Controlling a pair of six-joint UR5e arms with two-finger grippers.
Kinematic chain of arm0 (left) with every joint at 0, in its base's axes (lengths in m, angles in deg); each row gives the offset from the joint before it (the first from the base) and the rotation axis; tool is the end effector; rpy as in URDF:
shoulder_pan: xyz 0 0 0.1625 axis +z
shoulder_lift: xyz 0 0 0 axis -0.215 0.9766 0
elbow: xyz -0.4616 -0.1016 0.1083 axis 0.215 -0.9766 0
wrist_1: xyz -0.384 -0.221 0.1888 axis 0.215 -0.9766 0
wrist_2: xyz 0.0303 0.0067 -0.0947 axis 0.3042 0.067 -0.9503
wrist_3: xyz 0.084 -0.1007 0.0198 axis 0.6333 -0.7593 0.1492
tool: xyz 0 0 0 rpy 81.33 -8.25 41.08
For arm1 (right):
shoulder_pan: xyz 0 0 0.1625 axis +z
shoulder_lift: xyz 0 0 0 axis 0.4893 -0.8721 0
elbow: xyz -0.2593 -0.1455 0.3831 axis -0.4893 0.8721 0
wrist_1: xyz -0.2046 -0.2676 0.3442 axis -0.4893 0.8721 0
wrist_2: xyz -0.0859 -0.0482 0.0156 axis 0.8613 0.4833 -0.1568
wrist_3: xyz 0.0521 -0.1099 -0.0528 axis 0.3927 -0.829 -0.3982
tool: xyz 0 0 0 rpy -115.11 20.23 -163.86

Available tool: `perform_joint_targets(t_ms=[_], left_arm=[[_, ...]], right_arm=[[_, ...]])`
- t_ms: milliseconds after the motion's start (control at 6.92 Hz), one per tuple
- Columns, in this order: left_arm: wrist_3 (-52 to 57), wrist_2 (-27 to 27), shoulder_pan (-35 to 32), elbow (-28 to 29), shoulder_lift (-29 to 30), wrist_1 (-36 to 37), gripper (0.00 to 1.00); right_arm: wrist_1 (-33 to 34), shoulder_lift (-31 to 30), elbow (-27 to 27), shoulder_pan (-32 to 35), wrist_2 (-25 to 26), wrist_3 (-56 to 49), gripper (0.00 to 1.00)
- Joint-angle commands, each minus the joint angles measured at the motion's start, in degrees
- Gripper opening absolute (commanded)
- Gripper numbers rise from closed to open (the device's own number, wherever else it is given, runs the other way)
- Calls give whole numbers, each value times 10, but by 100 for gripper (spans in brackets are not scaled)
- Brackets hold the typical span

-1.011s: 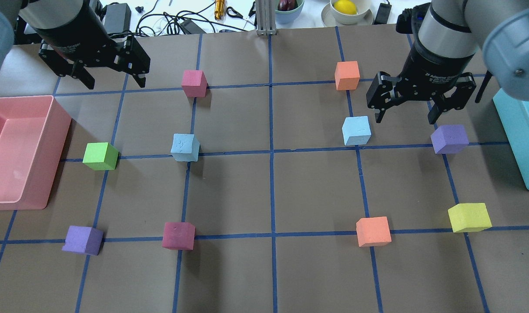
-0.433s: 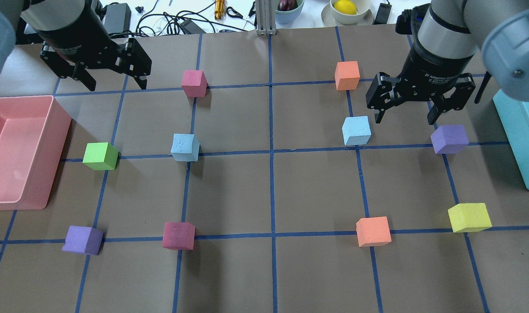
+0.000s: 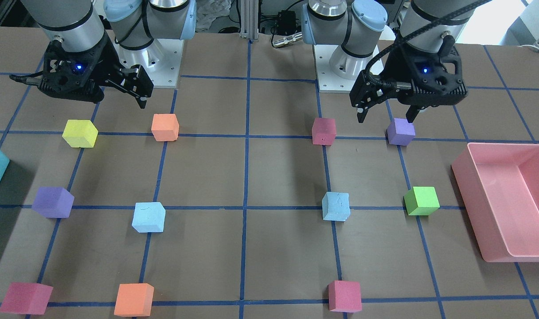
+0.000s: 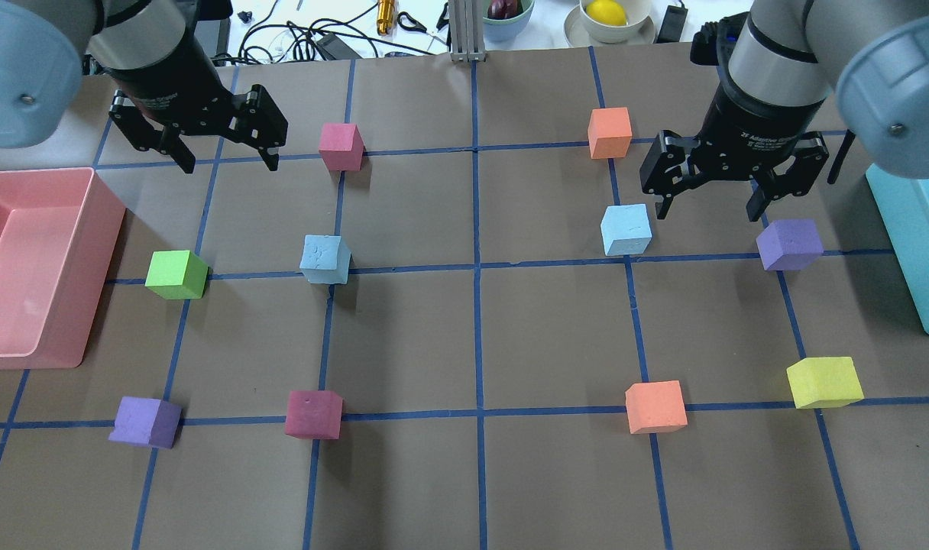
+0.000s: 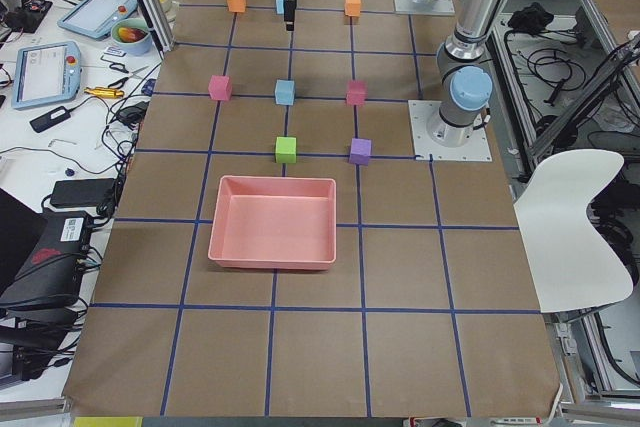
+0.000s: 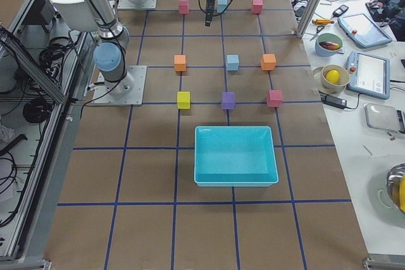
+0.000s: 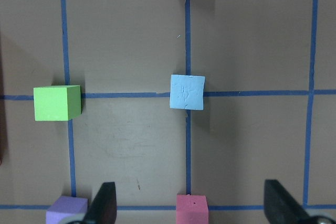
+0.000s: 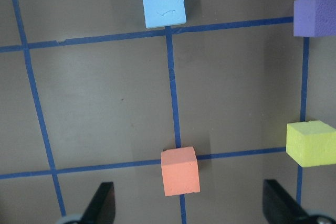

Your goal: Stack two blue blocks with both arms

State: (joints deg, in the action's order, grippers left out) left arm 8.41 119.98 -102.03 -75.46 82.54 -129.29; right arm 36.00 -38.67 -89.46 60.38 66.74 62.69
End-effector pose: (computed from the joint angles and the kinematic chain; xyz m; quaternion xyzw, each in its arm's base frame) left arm -0.1260 -0.6110 0.4974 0.0027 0.9999 -0.0074 0.0119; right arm 0.1290 -0.5416 0.4833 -0.0433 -0.9978 -0.0501 0.0064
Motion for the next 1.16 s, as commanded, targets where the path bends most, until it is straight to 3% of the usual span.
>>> perform_joint_targets(t_ms=[0, 144, 433, 722, 1011], left_arm=[[2, 0, 0, -15, 70, 64, 100], [10, 0, 0, -33, 110, 126, 100], [18, 1, 0, -81, 156, 221, 100], [25, 1, 0, -99, 183, 246, 100], [35, 2, -3, -125, 190, 255, 100]], right_arm=[[108, 77, -12, 0, 1, -4, 100], [181, 121, -12, 0, 8, -5, 100], [226, 186, -12, -4, 7, -6, 100], [281, 247, -13, -5, 2, -5, 100], [284, 274, -12, -5, -1, -5, 100]])
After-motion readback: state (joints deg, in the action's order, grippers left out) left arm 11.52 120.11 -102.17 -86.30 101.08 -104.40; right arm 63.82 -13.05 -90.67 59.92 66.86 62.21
